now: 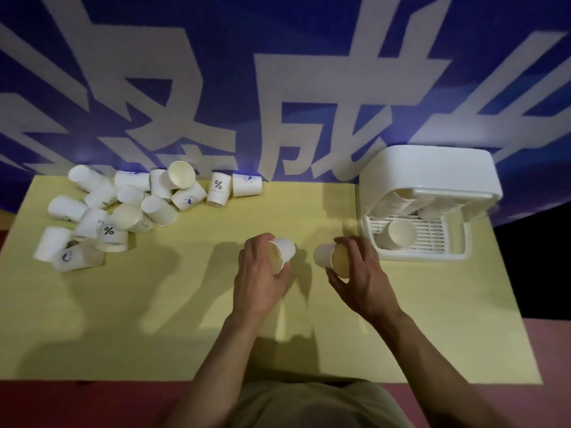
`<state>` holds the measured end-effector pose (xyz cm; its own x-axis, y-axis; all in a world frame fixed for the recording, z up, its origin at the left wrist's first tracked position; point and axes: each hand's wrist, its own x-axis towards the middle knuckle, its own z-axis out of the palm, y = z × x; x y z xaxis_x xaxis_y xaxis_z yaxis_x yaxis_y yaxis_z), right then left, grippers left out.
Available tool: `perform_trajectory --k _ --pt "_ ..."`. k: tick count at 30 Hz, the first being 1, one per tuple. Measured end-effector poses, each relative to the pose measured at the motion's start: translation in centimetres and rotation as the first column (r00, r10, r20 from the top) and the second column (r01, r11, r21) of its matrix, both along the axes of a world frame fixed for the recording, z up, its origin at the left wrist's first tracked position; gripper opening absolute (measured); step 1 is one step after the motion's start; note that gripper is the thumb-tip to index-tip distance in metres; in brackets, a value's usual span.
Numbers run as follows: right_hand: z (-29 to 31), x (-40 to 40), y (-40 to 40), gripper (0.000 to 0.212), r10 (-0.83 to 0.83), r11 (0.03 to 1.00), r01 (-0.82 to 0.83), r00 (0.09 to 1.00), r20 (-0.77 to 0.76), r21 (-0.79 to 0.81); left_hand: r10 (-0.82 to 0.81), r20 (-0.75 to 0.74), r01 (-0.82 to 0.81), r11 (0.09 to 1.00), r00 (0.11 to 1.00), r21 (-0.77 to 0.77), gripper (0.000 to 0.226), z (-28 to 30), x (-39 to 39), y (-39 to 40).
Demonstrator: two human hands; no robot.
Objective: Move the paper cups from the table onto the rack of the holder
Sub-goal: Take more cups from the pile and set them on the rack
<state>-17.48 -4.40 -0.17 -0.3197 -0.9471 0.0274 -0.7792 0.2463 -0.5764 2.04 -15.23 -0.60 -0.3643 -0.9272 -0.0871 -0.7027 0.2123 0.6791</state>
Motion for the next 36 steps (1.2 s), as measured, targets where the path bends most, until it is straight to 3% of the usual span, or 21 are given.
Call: perform_trajectory --k 7,15,26,36 --pt "0.7 -10.8 7.2 0.066 -0.043 0.998 0.045 0.998 0.044 -0.048 -0.079 -0.078 0.072 0.993 0.994 -0.089 0.064 2.5 -13.6 6.0" --pt "1.1 -19.6 11.2 0.065 -0.093 0.991 0.103 0.989 0.119 -0.081 -0.148 -0.039 0.142 0.982 0.988 -0.128 0.072 3.5 -23.4 8.4" --pt "-0.1 -24.1 11.9 0.064 -0.107 0.989 0.123 0.979 0.174 -0.086 -0.207 0.13 0.223 0.967 0.97 -0.125 0.067 0.6 -28.5 8.3" --pt "-1.1 -26.1 11.2 0.064 -0.114 0.992 0.123 0.979 0.17 -0.042 -0.22 0.304 0.22 0.975 0.927 0.035 0.072 -2.9 -30.4 7.6"
